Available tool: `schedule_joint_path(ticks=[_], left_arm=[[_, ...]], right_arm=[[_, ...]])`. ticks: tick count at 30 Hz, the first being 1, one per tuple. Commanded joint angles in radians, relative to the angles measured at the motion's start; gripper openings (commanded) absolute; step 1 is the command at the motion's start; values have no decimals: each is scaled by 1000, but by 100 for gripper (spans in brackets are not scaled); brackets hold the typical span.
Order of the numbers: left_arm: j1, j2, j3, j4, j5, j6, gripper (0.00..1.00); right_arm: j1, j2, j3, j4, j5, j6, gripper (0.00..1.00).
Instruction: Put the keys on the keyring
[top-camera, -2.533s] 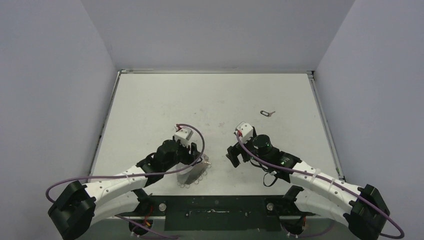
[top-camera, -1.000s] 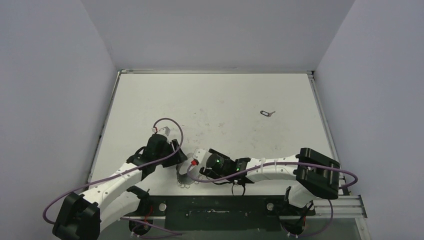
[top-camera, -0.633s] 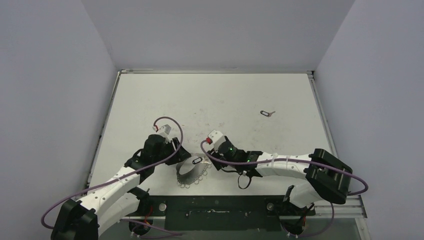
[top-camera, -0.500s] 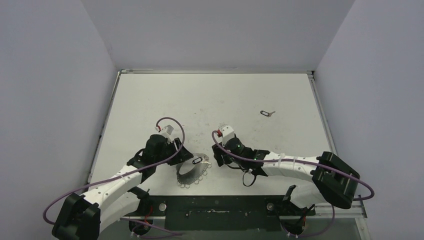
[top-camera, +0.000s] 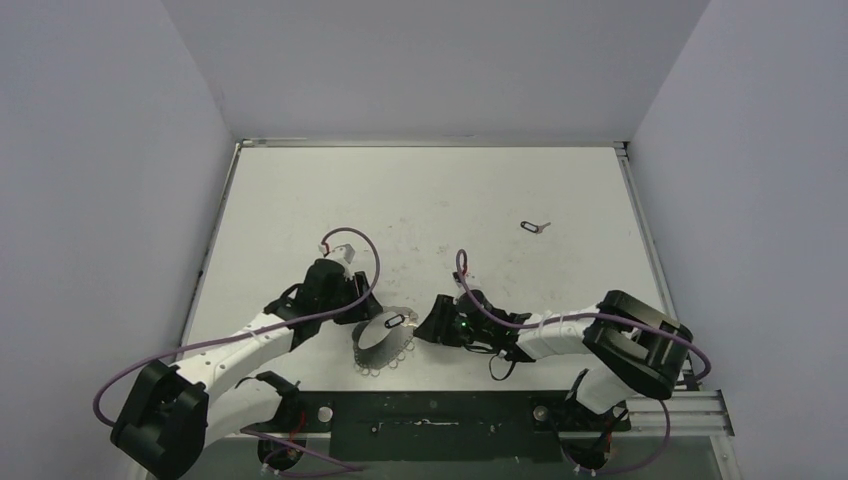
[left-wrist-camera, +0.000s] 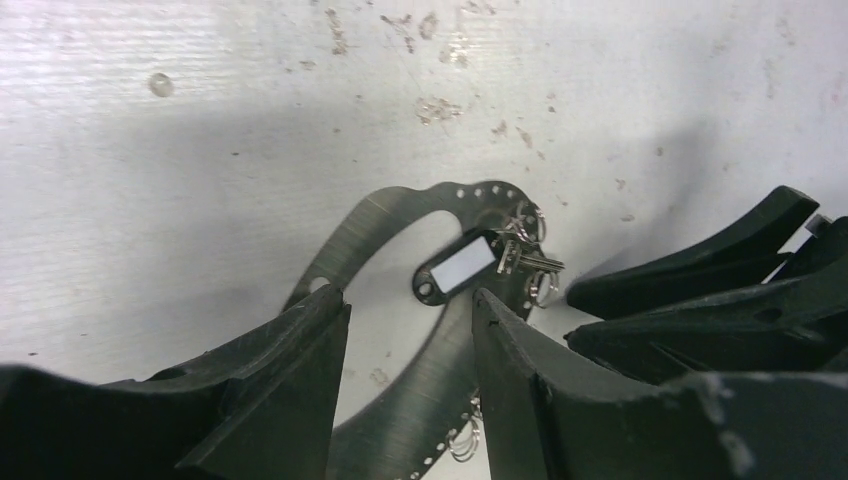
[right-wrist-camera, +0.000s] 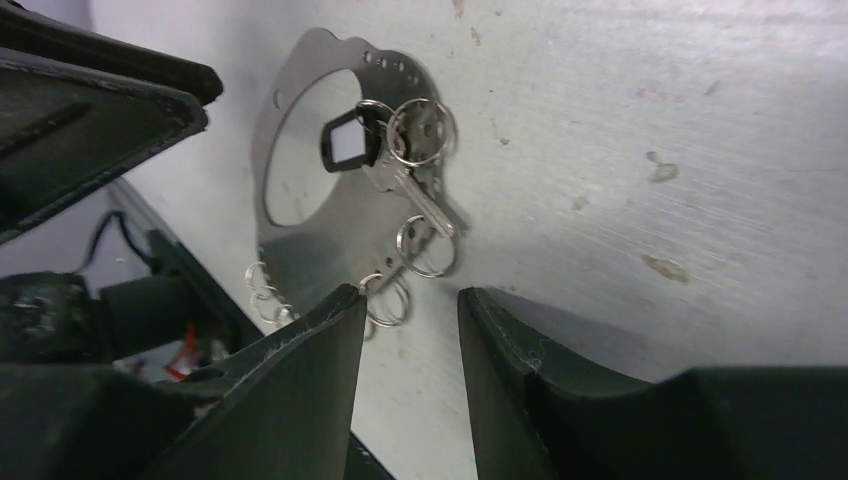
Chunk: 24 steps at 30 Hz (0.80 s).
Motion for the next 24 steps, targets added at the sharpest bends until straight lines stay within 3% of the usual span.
schedule_joint_path(ticks=[1, 5, 11, 15, 20, 24], left_arm=[[-2, 31, 51, -100, -128, 79, 47], [-2, 87, 48, -117, -146, 82, 47], [-12, 109, 33, -135, -117, 53, 46], [-46, 86, 8, -130, -117, 5, 44], [-134, 80, 9, -143, -138, -50, 40], [-209, 86, 12, -137, -167, -101, 36]], right_arm=[[-7, 112, -38, 220, -62, 217, 41], [-18, 223, -27, 352, -81, 273, 39], [-90, 353, -30, 517, -122, 332, 25], [-143, 377, -39, 545, -139, 319, 24], [-195, 337, -6, 413, -174, 237, 23], [-207, 232, 79, 71, -144, 60, 28]])
